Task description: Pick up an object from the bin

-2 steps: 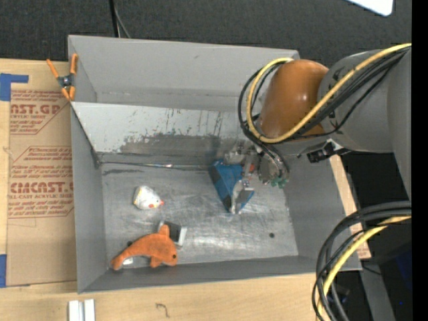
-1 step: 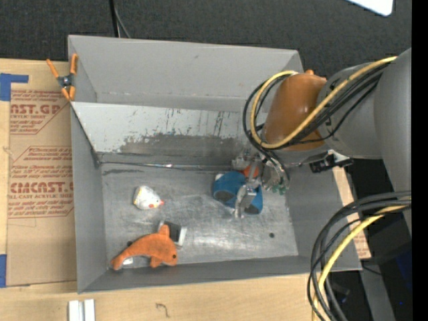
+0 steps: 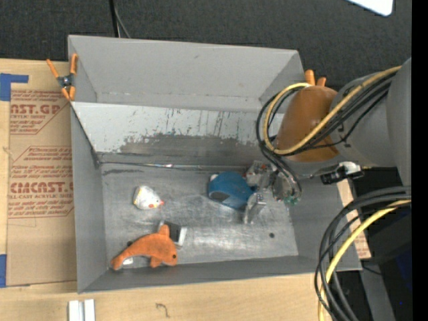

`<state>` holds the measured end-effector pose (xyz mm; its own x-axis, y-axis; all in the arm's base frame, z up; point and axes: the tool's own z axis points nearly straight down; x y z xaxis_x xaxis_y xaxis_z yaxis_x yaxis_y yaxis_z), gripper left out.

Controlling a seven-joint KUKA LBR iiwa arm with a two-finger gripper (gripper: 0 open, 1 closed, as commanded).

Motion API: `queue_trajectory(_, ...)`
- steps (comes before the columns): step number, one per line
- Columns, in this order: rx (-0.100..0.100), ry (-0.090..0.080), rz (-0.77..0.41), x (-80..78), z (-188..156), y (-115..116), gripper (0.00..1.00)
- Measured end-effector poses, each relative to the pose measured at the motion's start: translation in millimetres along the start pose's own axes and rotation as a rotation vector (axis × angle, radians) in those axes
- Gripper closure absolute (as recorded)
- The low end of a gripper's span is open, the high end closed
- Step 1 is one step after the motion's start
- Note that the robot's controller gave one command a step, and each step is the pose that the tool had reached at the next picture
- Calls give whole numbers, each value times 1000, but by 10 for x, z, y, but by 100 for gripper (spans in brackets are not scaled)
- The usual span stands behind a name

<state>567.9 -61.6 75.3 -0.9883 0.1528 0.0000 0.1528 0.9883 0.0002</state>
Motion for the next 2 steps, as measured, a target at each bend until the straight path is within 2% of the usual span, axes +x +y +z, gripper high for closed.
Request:
queue_trajectory(1, 0, 0, 0, 0, 0, 0, 100)
queue_trajectory(2, 1, -3, -195, -24, -1762, -70, 100)
